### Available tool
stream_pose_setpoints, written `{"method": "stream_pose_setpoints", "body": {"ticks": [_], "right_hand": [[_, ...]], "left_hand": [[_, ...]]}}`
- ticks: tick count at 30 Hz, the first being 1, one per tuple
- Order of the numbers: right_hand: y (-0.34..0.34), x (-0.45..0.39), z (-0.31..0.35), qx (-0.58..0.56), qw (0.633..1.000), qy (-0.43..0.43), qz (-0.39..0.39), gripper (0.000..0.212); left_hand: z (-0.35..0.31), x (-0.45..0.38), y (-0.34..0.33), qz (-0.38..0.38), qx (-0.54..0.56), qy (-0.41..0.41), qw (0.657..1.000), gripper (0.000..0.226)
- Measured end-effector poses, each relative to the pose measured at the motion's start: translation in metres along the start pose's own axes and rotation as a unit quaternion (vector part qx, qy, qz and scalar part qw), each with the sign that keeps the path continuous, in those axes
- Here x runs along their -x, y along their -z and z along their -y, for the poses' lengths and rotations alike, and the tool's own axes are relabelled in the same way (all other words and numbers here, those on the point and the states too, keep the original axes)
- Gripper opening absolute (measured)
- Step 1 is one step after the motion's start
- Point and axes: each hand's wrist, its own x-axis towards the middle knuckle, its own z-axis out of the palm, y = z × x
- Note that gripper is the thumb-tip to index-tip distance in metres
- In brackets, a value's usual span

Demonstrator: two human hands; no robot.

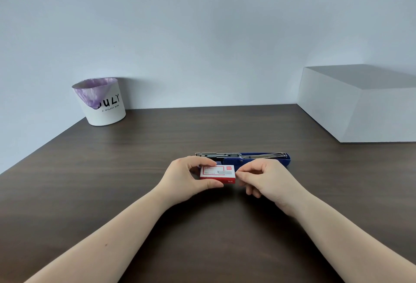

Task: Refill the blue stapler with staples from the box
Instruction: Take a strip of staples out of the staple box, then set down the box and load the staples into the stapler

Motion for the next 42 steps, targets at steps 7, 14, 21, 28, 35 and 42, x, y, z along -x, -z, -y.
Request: {"method": "stream_pose_setpoints", "body": {"ticks": [7,14,21,28,35,42], "right_hand": [[0.005,0.000,-0.003,0.010,1.000,0.005,0.010,0.010],[0.011,-0.001,-0.005,0.045,0.999,-0.013,0.016,0.019],[0.011,-0.003,-0.006,0.085,0.996,-0.008,-0.020,0.010],[0.022,0.000,0.009,0.019,0.998,-0.018,-0.050,0.012],[0.015,-0.013,0.031,-0.011,0.998,-0.007,-0.054,0.011],[0.009,-0.029,0.032,-0.014,1.000,-0.008,-0.024,0.022]], "left_hand": [[-0.001,0.003,-0.001,0.018,-0.013,0.001,1.000,0.041],[-0.002,0.007,-0.004,0.054,-0.094,-0.025,0.994,0.049],[-0.004,0.013,0.001,0.076,-0.101,-0.027,0.992,0.049],[-0.001,0.017,0.007,0.081,-0.104,-0.021,0.991,0.048],[-0.002,0.017,0.008,0.078,-0.105,-0.039,0.991,0.053],[0.000,0.018,0.020,0.040,-0.095,-0.041,0.994,0.041]]}}
